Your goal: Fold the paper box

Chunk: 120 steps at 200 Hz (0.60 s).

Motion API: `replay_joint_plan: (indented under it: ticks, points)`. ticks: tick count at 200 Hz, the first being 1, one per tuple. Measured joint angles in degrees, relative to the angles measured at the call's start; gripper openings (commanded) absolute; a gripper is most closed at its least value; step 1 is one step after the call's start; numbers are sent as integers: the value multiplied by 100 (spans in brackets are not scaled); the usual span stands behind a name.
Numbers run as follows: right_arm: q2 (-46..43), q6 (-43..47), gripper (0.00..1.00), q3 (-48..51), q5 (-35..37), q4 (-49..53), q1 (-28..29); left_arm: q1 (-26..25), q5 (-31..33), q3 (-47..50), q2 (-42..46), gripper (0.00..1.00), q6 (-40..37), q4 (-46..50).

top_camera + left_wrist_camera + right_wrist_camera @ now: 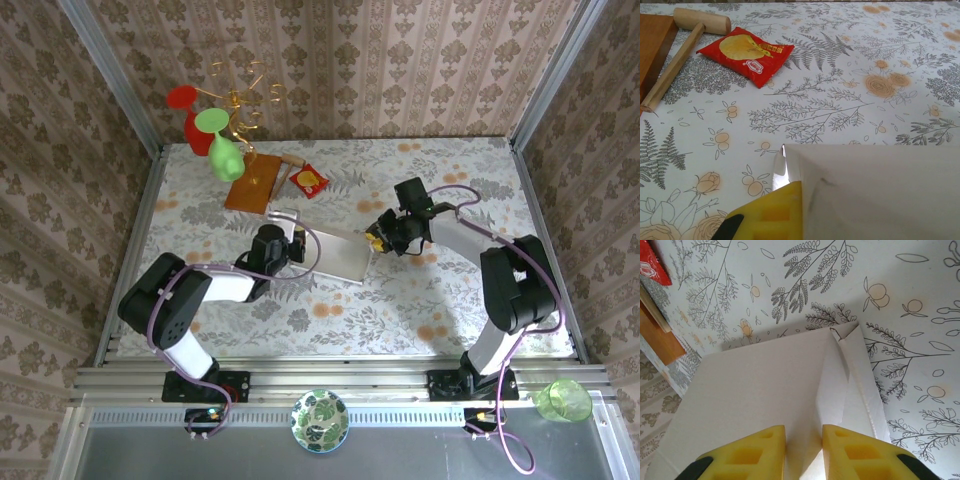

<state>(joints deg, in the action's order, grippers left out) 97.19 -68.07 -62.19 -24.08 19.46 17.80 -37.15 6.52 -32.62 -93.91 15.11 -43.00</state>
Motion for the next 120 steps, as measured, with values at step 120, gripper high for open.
replay_joint_plan:
  ticks: [120]
  points:
    - [-970,-393,40,616,98,-31,0,-557,951,192,-129,0,-188,-356]
